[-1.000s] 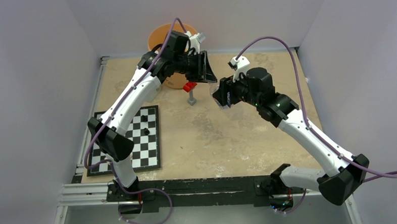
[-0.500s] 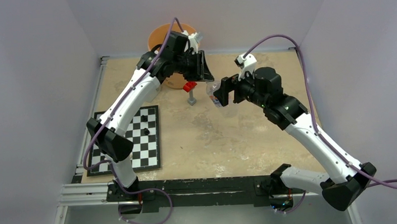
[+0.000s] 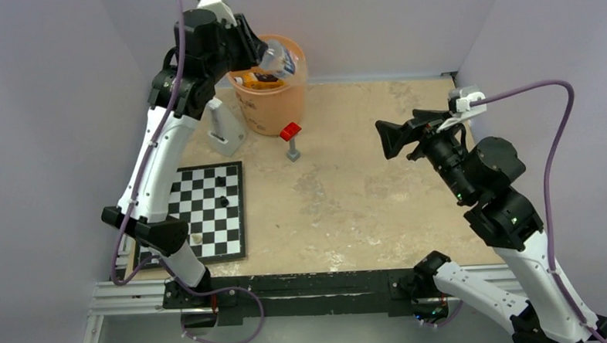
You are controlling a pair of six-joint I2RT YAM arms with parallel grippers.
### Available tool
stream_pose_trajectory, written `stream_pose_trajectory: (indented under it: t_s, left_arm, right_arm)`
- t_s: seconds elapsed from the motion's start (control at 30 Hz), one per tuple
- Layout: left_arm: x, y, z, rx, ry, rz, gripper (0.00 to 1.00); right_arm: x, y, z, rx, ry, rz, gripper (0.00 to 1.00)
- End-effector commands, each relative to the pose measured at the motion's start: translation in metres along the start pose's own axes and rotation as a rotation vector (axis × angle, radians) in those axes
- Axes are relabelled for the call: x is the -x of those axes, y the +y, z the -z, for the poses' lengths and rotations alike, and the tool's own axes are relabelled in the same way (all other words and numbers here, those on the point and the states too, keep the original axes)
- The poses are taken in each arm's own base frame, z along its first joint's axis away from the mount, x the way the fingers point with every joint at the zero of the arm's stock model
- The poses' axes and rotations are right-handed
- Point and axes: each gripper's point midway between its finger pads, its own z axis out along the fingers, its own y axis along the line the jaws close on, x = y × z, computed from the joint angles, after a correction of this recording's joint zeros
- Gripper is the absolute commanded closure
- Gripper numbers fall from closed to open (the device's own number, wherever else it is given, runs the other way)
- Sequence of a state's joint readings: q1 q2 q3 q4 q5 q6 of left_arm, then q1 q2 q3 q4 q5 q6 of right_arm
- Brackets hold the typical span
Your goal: Put the plastic bottles in the bin
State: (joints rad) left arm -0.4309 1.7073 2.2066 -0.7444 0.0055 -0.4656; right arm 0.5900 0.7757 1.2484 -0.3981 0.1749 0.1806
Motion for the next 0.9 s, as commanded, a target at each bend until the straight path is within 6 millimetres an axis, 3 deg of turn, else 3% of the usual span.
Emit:
stream_pose_trajectory:
  t_s: [0.0,0.13,0.3,0.43,0.53,0.57,0.6,0.63,0.67,0.73,0.87]
  left_arm:
    - [0.105,0.004,0.035,0.102,-0.384,-0.115,1.00]
    - [0.120,0.022,0.007,0.198,-0.450,-0.206,1.00]
    - [0.116,0.052,-0.026,0.284,-0.416,-0.242,1.00]
    - [0.094,0.081,-0.052,0.301,-0.345,-0.162,1.00]
    - [0.068,0.100,-0.071,0.319,-0.277,-0.119,1.00]
    - [0.060,0.107,-0.075,0.347,-0.263,-0.105,0.88]
    - [0.052,0.113,-0.080,0.369,-0.244,-0.101,0.56]
    - [0.046,0.118,-0.084,0.383,-0.224,-0.107,0.16]
    - [0.037,0.122,-0.090,0.389,-0.192,-0.121,0.02]
    - [0.032,0.120,-0.089,0.373,-0.143,-0.151,0.00]
    - [0.042,0.098,-0.059,0.301,-0.137,-0.155,0.00]
  right_arm:
    - [-0.010,-0.020,-0.005,-0.113,0.019,0.021,0.02]
    - [-0.016,-0.026,-0.008,-0.146,0.025,0.029,0.02]
    - [-0.024,-0.032,-0.015,-0.174,0.049,0.061,0.02]
    - [-0.031,-0.033,-0.023,-0.180,0.075,0.079,0.02]
    - [-0.036,-0.033,-0.028,-0.184,0.092,0.087,0.01]
    - [-0.038,-0.033,-0.030,-0.184,0.099,0.089,0.01]
    - [-0.040,-0.033,-0.031,-0.183,0.102,0.089,0.01]
    - [-0.040,-0.031,-0.033,-0.176,0.106,0.089,0.01]
    - [-0.041,-0.029,-0.034,-0.167,0.111,0.088,0.02]
    - [-0.043,-0.028,-0.036,-0.164,0.115,0.082,0.01]
    - [-0.045,-0.028,-0.036,-0.165,0.117,0.071,0.02]
